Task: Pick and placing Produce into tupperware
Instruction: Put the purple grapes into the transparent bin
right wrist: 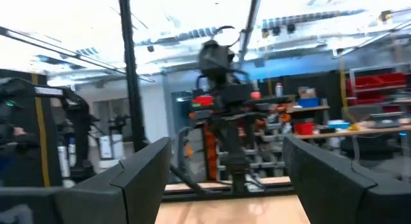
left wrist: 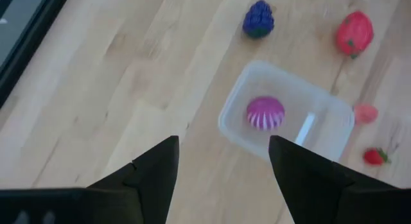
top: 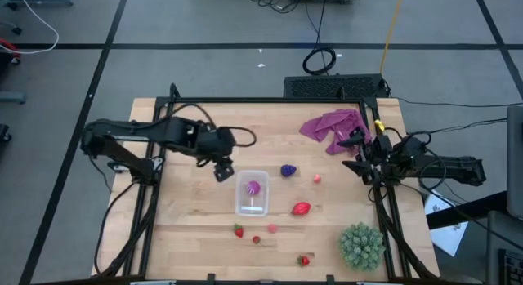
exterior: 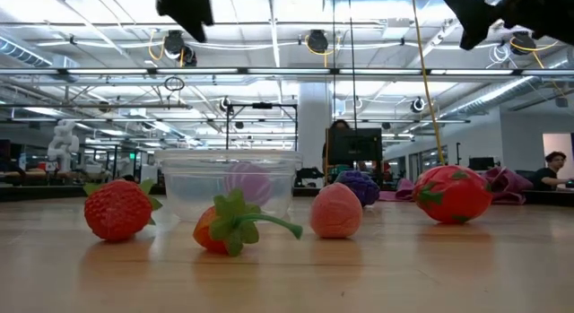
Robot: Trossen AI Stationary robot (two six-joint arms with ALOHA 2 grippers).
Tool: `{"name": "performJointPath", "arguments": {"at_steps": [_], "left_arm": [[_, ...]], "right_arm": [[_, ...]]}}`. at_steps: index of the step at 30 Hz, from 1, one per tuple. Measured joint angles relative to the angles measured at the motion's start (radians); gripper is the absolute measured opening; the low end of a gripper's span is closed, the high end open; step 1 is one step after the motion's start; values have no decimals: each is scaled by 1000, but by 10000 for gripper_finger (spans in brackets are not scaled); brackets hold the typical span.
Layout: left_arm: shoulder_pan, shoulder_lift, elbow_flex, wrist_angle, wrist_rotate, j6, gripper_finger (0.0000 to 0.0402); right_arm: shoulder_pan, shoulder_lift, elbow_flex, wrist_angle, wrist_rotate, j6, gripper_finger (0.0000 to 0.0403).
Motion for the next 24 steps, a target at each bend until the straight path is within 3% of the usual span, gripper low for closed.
{"name": "performJointPath", "arguments": {"at_steps": [5, 11, 20, 24], "left_arm": [[-51, -41, 0, -84, -70, -65, 233], [-74, -54, 0, -135, -106, -69, 232], [-72, -57, 0, -357, -209, -177, 232], [-72, -97, -1, -358, -227, -176, 232]], "right_arm": [[0, 151, 152, -145, 3, -67, 290], [2, 424, 382, -317, 6, -136, 290], [2, 774, 731, -755, 14, -167, 290], [2, 884, 843, -899, 55, -166, 290]]}}
